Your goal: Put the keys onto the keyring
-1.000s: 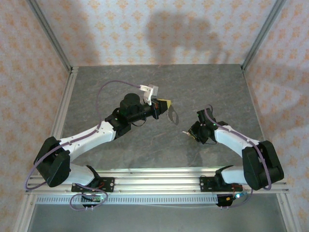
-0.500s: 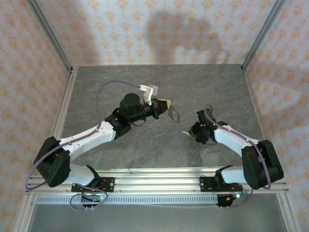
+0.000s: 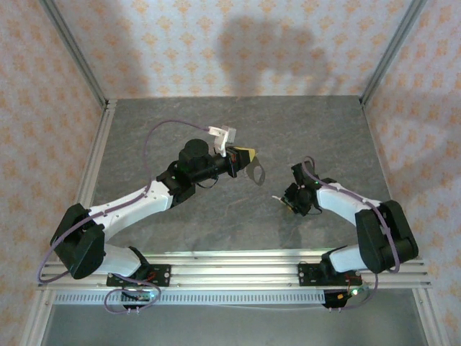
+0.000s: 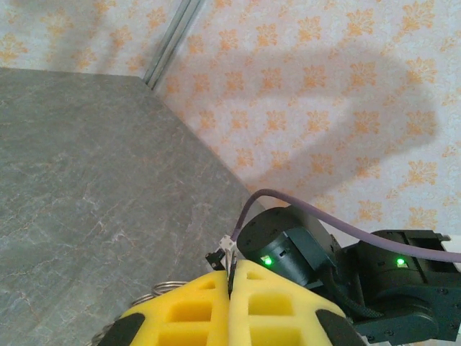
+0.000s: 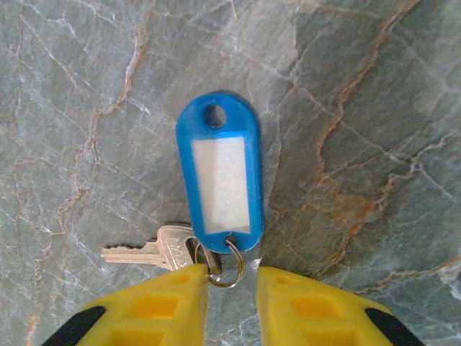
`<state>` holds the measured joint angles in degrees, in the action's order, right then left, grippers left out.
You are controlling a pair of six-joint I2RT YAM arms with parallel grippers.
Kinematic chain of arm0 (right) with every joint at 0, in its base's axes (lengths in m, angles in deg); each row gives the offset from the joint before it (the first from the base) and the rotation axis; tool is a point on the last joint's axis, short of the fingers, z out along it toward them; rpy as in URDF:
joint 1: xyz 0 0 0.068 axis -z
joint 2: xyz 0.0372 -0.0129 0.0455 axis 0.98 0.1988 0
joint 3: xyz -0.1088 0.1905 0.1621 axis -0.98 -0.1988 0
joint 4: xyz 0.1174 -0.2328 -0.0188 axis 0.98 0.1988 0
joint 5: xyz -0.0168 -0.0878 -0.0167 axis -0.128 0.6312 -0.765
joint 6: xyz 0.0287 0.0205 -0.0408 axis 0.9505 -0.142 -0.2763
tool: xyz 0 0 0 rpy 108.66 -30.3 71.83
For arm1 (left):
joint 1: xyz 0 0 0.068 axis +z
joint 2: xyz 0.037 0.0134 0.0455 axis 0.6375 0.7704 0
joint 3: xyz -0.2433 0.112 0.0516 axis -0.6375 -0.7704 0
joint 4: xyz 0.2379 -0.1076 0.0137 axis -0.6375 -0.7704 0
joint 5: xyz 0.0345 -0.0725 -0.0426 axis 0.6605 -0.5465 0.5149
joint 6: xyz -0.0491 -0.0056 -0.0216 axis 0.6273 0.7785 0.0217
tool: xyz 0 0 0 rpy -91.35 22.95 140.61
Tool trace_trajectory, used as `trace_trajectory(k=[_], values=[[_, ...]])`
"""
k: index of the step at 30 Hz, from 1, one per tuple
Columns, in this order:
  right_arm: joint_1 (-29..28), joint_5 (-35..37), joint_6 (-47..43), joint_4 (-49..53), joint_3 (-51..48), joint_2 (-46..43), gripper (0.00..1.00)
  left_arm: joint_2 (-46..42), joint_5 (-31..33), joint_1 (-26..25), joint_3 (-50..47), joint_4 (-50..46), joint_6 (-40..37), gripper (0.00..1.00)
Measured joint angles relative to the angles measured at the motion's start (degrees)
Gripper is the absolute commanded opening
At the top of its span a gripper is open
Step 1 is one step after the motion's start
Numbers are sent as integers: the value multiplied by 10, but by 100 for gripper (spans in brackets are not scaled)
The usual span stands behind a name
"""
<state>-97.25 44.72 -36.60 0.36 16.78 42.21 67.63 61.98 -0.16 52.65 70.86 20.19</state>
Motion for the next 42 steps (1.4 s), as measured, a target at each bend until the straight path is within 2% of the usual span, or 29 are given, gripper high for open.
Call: trace_trajectory(k=[4,10,25,26,28,29,30,42], values=[[0,4,-10,21,16,13,19,0,0,0,0,0,0,0],[0,15,-29,18,33,19,0,0,0,0,0,0,0,0],[0,19,-83,21,45,-70,0,0,0,0,0,0,3,0],[0,19,-85,23,45,-70,1,0,0,0,0,0,3,0],[0,21,-87,27,45,-70,22,0,0,0,0,0,4,0],[1,23,-90,31,45,-70,30,0,0,0,0,0,4,0],[1,25,-90,33,45,-67,32,0,0,0,0,0,4,0],[2,46,-92,40,45,9,31,0,0,0,-1,0,7,0]])
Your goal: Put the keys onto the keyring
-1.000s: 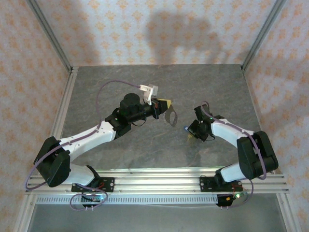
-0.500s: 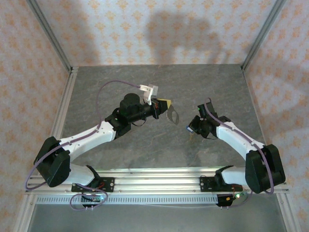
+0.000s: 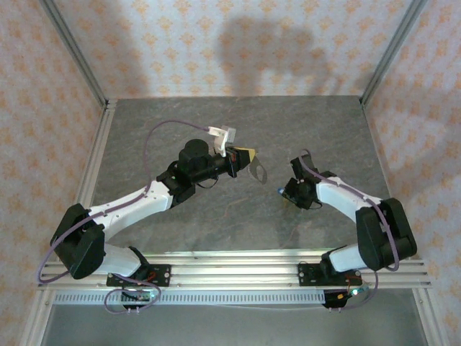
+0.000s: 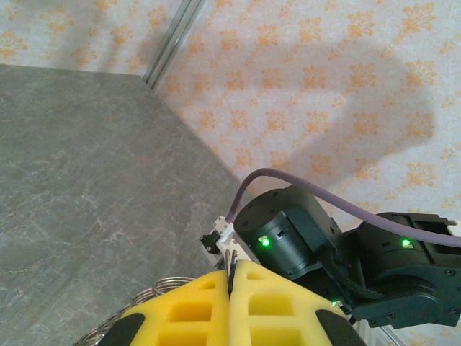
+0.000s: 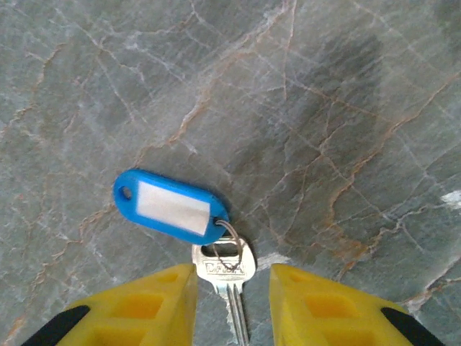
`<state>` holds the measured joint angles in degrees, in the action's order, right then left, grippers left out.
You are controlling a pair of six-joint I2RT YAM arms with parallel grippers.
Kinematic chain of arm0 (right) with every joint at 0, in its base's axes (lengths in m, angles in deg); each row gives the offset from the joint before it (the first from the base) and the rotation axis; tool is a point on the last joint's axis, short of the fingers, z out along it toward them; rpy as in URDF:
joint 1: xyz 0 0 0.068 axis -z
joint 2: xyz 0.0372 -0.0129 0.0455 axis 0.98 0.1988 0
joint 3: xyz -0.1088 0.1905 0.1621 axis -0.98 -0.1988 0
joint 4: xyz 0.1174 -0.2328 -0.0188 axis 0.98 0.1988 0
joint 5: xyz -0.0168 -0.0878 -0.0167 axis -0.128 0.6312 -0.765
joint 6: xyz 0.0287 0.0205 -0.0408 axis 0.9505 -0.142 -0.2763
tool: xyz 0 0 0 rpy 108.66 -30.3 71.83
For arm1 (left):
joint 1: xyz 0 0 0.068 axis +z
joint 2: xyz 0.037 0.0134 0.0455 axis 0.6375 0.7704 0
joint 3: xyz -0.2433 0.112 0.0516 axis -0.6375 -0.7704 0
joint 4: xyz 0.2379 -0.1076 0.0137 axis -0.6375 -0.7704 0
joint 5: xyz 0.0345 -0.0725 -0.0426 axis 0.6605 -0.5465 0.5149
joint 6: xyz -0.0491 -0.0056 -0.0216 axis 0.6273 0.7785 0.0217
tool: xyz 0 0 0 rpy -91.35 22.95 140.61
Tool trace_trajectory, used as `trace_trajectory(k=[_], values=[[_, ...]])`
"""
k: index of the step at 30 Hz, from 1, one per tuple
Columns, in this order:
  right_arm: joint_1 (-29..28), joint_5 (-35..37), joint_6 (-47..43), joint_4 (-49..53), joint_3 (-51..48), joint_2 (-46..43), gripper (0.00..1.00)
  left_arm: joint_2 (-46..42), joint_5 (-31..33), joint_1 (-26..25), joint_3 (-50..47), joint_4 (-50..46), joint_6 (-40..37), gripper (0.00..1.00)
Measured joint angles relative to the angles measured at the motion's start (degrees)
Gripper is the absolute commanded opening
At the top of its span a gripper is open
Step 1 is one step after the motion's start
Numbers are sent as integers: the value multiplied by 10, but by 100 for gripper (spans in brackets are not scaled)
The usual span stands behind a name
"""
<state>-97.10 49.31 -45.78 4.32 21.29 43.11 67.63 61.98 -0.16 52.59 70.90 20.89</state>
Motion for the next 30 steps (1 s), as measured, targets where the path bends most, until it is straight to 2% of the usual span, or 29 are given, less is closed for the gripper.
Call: trace_trajectory(k=[24,30], values=[[0,9,-13,-3,31,49,24,0,0,0,0,13,1,0],[0,9,-15,-2,31,49,15,0,0,0,-1,13,2,0]])
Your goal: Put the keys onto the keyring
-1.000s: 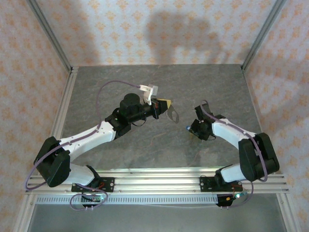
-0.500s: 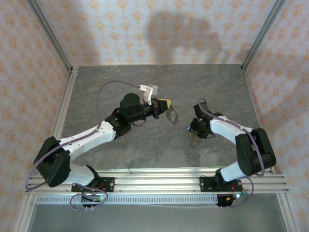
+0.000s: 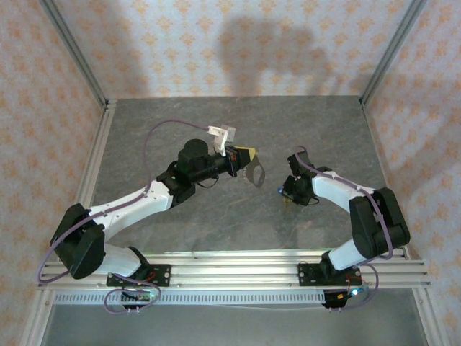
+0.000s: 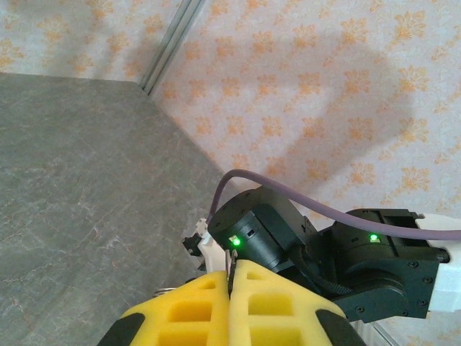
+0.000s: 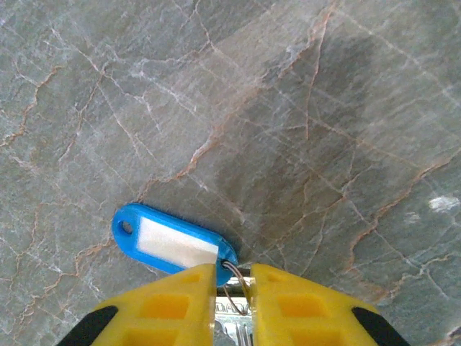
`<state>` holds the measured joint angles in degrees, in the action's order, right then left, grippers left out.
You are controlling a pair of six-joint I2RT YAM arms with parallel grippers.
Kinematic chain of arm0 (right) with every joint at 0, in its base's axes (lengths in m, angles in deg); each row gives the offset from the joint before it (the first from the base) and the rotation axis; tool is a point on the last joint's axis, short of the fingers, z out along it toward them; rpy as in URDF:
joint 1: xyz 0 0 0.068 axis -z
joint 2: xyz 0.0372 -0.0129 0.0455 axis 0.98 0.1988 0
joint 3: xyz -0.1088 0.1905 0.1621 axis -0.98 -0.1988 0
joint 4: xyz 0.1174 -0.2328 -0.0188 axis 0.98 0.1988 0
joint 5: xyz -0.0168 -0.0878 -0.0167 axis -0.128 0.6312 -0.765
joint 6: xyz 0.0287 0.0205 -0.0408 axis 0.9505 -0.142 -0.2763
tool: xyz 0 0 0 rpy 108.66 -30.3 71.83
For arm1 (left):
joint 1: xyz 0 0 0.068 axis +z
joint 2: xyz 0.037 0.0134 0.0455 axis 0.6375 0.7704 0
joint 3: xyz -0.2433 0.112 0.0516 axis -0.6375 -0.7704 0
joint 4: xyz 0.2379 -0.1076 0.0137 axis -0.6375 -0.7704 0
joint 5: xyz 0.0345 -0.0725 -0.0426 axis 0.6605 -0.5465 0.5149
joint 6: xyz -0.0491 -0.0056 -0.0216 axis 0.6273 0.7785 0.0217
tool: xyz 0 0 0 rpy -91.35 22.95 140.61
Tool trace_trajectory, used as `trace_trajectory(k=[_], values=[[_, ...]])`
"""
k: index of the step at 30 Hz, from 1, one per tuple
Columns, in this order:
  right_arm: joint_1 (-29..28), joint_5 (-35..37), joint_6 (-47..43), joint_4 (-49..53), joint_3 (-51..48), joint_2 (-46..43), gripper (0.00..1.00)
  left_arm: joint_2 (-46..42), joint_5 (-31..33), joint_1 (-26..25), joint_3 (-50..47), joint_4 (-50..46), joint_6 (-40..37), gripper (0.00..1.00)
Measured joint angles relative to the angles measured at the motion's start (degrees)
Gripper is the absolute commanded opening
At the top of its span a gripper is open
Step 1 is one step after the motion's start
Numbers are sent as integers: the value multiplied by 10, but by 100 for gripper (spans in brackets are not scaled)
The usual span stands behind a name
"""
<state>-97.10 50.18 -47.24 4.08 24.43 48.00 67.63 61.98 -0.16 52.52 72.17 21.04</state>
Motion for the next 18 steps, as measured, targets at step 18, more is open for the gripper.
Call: trace_trajectory(k=[18], values=[[43,-36,-27,3,19,-114,0,0,0,0,0,0,0,0]])
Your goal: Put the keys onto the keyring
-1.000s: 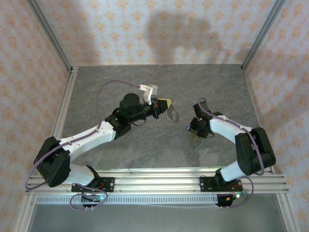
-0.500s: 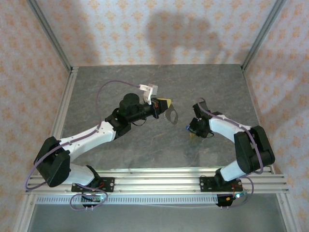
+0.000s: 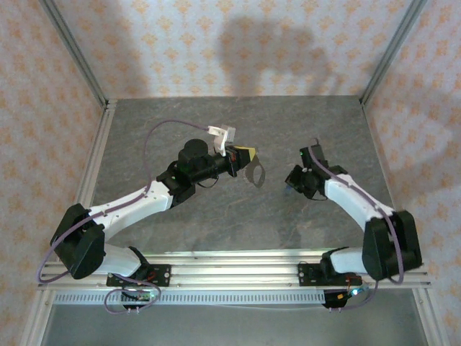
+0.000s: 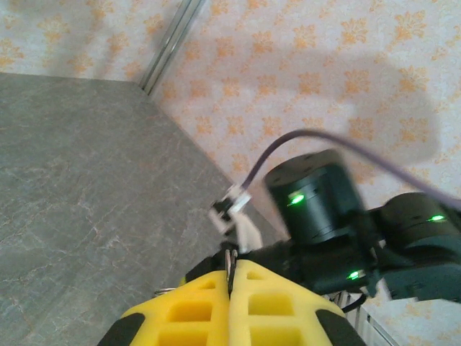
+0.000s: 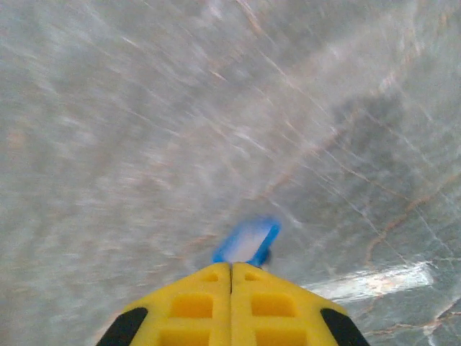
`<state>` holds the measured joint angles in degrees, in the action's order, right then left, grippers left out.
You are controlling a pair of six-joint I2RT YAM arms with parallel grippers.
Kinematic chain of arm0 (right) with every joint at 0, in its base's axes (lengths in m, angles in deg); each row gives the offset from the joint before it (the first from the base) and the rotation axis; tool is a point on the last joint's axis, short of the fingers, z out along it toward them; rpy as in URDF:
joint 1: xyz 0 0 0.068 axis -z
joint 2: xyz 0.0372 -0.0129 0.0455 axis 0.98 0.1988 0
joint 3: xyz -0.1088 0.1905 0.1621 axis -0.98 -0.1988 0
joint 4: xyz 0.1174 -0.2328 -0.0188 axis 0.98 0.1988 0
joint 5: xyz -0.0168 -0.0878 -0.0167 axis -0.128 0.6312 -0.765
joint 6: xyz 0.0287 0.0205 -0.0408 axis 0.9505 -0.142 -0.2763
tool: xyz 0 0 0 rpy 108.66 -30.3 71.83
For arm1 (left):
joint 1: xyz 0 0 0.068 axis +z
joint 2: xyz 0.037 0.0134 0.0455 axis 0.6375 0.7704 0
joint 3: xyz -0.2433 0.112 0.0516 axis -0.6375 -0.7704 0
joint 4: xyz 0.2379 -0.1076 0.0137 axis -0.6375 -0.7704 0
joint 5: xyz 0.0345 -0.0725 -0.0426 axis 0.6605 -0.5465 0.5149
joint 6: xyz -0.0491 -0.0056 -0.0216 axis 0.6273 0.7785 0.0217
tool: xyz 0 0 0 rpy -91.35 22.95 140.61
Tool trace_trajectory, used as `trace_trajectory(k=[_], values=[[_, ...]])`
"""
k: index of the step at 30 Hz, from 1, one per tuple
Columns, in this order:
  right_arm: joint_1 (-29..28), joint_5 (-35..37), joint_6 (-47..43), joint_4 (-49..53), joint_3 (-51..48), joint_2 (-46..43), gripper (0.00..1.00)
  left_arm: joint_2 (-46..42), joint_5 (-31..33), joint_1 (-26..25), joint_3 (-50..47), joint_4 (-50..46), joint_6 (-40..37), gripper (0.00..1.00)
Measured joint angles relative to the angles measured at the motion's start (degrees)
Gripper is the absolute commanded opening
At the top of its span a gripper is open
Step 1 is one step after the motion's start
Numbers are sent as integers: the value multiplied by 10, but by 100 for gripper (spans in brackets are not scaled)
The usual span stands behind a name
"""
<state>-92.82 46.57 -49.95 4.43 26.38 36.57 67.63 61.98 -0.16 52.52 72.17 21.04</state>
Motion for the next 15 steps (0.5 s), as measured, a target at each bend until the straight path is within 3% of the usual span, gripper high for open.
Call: trace_trajectory(k=[15], values=[[60,-156,-18,-84,39,-94,0,0,2,0,3,-29,-23,0]])
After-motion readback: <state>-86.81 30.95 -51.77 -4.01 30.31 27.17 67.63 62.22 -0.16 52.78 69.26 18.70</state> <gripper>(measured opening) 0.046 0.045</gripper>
